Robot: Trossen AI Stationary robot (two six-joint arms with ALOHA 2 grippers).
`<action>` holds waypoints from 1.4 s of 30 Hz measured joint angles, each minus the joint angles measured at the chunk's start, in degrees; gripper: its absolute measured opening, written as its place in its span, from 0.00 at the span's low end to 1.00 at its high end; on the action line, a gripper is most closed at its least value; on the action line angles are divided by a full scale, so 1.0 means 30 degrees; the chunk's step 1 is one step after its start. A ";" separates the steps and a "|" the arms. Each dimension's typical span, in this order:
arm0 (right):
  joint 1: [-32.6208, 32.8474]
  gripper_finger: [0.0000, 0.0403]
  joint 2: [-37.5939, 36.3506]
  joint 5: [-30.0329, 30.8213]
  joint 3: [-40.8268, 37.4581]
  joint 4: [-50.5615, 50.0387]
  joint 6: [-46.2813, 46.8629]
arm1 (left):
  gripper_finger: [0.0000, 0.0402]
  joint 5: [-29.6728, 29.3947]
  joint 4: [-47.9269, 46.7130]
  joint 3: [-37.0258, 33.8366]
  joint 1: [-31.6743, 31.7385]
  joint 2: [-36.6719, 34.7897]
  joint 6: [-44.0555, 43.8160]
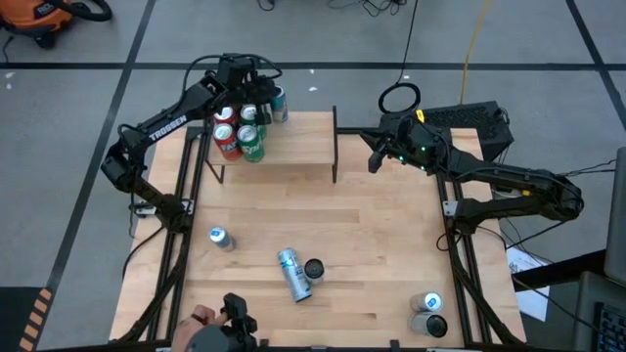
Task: Place canned beverage on shelf
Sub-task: Put the top right blue soda can on the shelf, then put the right blue soda can on the shelf
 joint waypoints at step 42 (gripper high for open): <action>0.4728 0.69 0.2956 -0.7466 -0.2018 0.1760 0.1185 | 0.31 -0.1061 -1.0323 -0.0678 -1.0743 -0.6222 -1.2812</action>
